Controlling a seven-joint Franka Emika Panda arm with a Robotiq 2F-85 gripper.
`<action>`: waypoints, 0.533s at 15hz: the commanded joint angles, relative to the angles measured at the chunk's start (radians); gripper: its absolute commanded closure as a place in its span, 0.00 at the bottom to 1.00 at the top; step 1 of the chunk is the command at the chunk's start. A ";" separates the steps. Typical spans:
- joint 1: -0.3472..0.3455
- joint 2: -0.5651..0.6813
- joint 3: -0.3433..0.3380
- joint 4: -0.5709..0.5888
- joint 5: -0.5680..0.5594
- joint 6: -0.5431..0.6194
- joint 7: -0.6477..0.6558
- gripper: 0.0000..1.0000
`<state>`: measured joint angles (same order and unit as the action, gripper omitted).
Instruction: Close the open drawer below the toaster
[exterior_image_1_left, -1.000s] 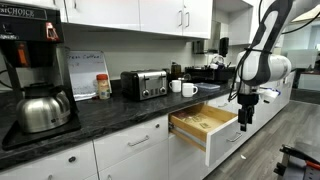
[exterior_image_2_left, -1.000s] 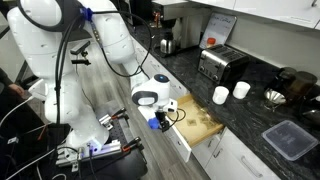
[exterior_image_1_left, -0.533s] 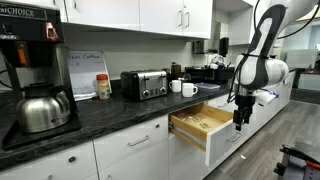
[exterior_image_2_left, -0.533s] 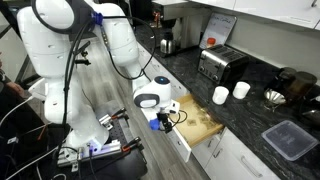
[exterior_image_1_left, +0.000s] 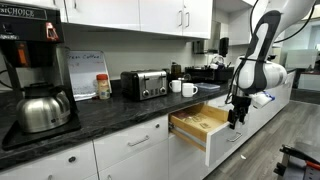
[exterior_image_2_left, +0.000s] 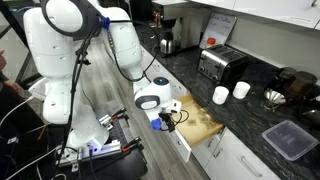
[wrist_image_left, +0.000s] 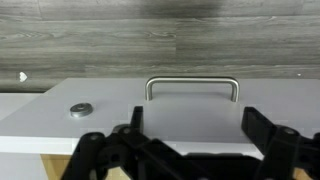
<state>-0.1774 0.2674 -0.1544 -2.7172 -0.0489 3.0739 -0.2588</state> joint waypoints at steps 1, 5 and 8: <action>-0.055 0.052 0.053 0.036 -0.002 0.059 0.002 0.00; -0.081 0.082 0.076 0.082 -0.013 0.094 0.003 0.00; -0.094 0.113 0.091 0.130 -0.017 0.114 0.007 0.00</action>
<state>-0.2285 0.3272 -0.0949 -2.6497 -0.0500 3.1501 -0.2585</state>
